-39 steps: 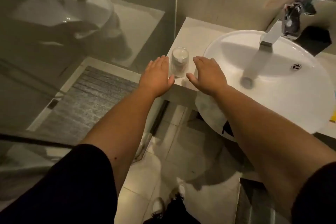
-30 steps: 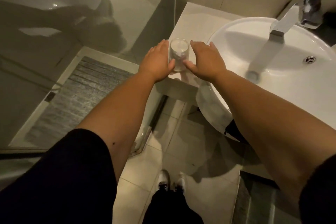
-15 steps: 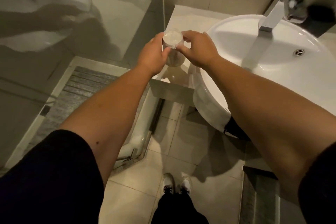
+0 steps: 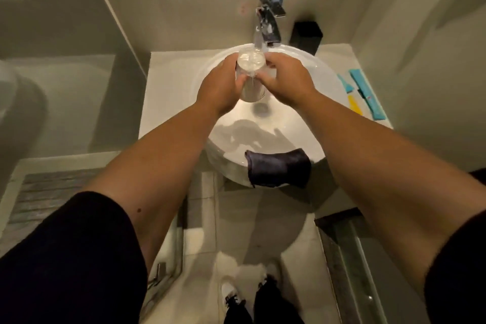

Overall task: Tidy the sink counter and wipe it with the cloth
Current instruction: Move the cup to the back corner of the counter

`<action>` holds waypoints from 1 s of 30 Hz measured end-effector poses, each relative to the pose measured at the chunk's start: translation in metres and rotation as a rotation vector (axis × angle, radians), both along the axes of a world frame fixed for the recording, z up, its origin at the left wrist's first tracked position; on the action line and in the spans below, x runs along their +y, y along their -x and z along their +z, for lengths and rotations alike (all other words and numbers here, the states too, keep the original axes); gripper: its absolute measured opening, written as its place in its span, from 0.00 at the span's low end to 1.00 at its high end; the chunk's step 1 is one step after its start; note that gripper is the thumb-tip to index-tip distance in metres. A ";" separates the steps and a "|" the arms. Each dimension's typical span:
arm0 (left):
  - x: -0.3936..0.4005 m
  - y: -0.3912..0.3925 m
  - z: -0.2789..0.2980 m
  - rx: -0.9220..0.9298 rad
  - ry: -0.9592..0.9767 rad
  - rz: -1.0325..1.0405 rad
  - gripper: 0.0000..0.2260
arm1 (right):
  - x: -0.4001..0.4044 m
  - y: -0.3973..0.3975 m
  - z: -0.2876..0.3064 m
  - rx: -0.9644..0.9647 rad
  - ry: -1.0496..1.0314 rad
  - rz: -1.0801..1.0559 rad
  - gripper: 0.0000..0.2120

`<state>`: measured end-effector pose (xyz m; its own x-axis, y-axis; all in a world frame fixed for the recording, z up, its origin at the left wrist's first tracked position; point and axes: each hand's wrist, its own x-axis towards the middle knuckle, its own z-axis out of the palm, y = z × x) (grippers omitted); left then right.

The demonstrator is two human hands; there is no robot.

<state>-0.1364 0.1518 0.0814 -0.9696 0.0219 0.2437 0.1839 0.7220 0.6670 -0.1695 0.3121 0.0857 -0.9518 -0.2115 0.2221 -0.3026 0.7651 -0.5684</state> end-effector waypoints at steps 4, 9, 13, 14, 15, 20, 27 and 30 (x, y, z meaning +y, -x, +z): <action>0.063 0.027 -0.005 0.007 -0.007 -0.098 0.18 | 0.064 0.006 0.000 -0.012 -0.021 -0.100 0.21; 0.131 0.066 -0.012 0.005 -0.003 -0.183 0.20 | 0.136 0.026 0.000 -0.028 -0.012 -0.142 0.20; 0.173 0.099 -0.015 0.052 0.019 -0.233 0.19 | 0.181 0.057 -0.004 -0.022 -0.018 -0.168 0.19; 0.181 0.107 -0.015 0.061 0.016 -0.235 0.18 | 0.188 0.065 -0.005 -0.028 -0.014 -0.170 0.19; 0.188 0.115 -0.015 0.064 0.021 -0.233 0.18 | 0.194 0.073 -0.006 -0.033 -0.009 -0.172 0.19; 0.207 0.153 -0.024 0.040 0.056 -0.214 0.20 | 0.208 0.107 -0.014 -0.066 0.013 -0.191 0.20; 0.225 0.209 -0.048 0.011 0.008 -0.210 0.20 | 0.221 0.156 -0.027 -0.135 0.041 -0.231 0.21; 0.235 0.237 -0.060 -0.013 -0.019 -0.213 0.18 | 0.225 0.180 -0.035 -0.166 0.040 -0.293 0.21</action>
<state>-0.3739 0.3865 0.0216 -0.9467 0.2222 0.2331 0.3220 0.6548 0.6838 -0.3497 0.5374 0.0507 -0.9947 0.0818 0.0619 0.0256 0.7823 -0.6224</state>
